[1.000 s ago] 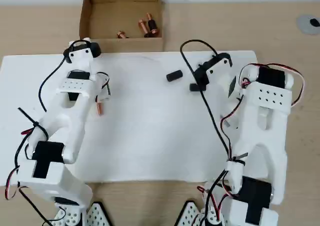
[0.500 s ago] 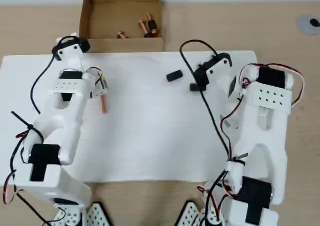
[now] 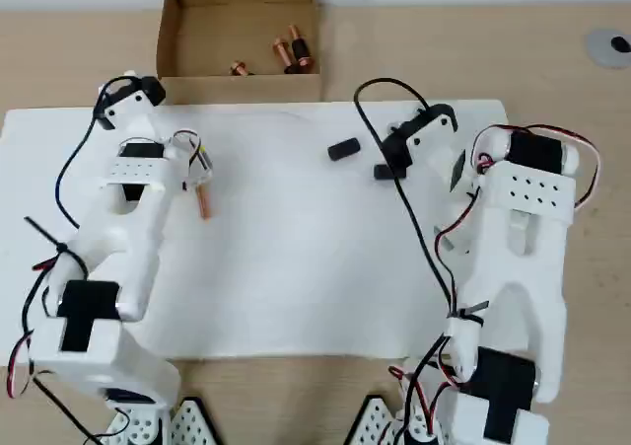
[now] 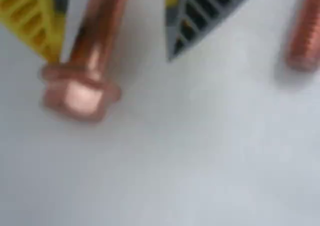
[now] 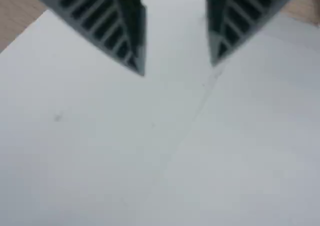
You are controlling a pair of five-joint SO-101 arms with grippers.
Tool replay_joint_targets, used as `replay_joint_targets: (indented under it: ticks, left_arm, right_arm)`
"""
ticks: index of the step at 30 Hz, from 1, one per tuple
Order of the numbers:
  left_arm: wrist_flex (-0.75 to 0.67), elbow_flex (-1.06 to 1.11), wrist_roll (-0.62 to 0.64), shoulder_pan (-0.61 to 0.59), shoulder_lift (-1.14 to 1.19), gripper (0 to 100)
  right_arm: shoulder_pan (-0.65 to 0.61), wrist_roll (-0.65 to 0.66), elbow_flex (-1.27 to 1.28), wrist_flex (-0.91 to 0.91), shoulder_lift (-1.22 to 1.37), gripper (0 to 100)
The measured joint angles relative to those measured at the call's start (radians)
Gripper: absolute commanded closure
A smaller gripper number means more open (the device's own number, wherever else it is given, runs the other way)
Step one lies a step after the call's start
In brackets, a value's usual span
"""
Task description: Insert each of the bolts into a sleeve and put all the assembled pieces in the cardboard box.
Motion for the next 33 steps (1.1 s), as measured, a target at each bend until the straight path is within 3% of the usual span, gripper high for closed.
replay_joint_targets:
  ticks: [12, 17, 26, 33]
  left_arm:
    - [0.005, -0.054, 0.009, 0.005, 0.064, 85]
    - [0.005, -0.061, 0.009, 0.006, 0.068, 100]
    - [0.002, -0.081, 0.011, 0.021, 0.078, 100]
    - [0.150, -0.115, -0.060, 0.035, -0.043, 100]
  right_arm:
    - [0.000, 0.000, 0.000, 0.000, 0.000, 89.3]
    - [0.000, 0.003, 0.000, 0.000, 0.000, 89.3]
    - [0.000, 0.003, 0.000, 0.000, 0.000, 89.3]
    - [-0.055, 0.055, -0.081, 0.077, 0.000, 89.3]
